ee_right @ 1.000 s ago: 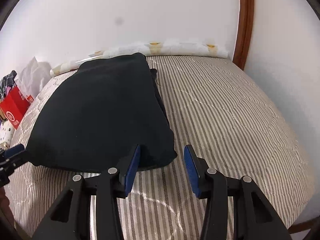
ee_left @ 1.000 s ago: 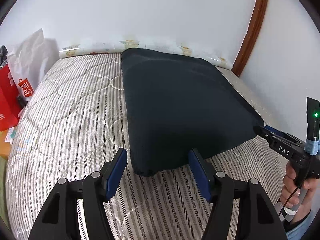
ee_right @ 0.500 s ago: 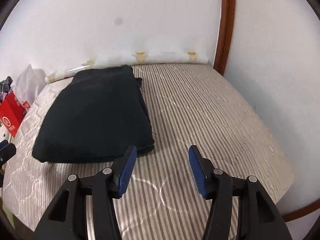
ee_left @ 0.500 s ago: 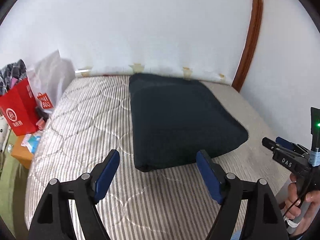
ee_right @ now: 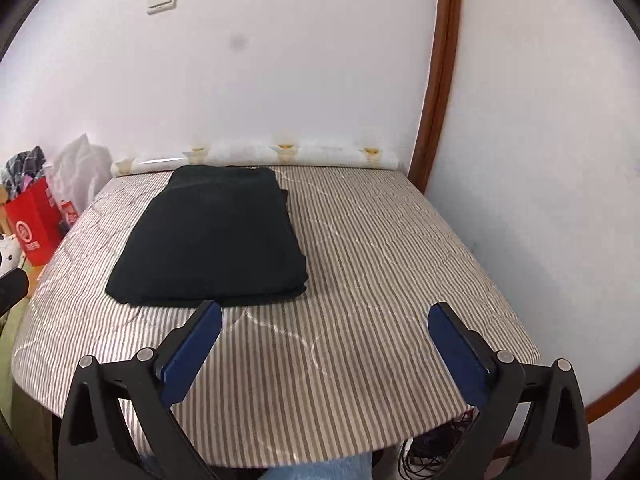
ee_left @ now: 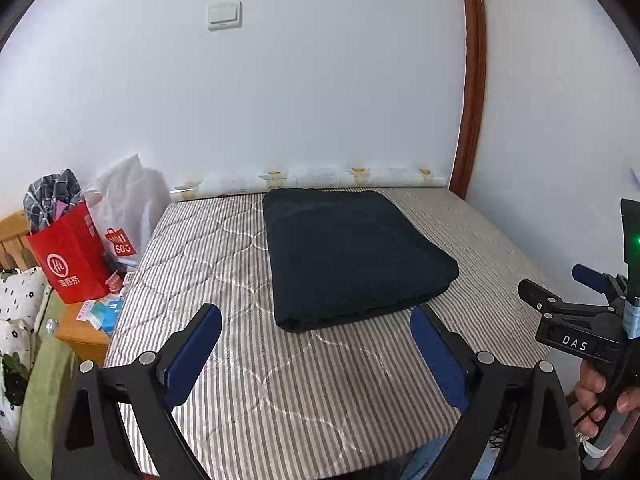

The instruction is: Fold small clothes

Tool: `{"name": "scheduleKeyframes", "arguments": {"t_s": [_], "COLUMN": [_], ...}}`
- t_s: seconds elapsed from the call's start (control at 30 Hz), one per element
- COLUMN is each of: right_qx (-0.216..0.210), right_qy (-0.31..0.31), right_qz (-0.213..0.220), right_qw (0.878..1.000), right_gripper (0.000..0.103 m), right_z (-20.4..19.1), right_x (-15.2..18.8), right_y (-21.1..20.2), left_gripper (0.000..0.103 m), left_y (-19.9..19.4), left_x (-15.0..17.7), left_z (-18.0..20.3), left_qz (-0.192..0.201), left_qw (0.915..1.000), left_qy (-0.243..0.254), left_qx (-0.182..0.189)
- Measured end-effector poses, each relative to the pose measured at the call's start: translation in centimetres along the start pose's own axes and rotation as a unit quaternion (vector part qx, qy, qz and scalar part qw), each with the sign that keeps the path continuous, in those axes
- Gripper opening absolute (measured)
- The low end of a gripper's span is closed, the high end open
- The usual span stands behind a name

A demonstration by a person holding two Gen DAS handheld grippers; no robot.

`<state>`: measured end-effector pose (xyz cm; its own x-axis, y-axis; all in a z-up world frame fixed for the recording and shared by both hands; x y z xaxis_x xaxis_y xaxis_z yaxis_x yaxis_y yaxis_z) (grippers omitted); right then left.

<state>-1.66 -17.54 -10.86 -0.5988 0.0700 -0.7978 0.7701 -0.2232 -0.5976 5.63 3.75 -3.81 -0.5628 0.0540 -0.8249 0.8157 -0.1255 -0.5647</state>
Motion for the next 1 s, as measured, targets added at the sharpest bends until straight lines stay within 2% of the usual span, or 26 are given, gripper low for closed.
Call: {"name": "scheduleKeyframes", "arguments": {"t_s": [0.1, 0.27, 0.5, 1.0], "right_qx": [0.004, 0.003, 0.001, 0.016], "right_qy": [0.003, -0.001, -0.005, -0.015], "right_qz": [0.005, 0.015, 0.022, 0.008], "right_qw": [1.000, 1.000, 1.000, 1.000], "right_gripper": [0.102, 0.102, 0.102, 0.102], "right_z": [0.3, 0.3, 0.0, -0.1], "right_x": [0.4, 0.5, 0.4, 0.8], "right_y": [-1.1, -3.2, -5.1, -4.7], "left_gripper": [0.096, 0.096, 0.096, 0.096], "left_y": [-1.0, -1.7, -2.2, -2.2], "left_x": [0.4, 1.0, 1.2, 1.2], "left_z": [-0.7, -1.0, -0.3, -0.3], "left_qz": [0.004, 0.005, 0.011, 0.008], "left_qw": [0.9999, 0.9995, 0.9997, 0.9996], "left_qy": [-0.012, -0.032, -0.021, -0.027], "left_qx": [-0.009, 0.003, -0.002, -0.004]}}
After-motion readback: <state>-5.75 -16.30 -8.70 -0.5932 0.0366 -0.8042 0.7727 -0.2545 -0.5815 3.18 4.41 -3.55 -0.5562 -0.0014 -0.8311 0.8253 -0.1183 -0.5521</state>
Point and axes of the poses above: each gripper's, at about its wrist camera, not at the fingertips, and y roughly the way its jaws point, z to its right, x to its underside, the point moved 9 cm from there along y, roughly the way its jaws point
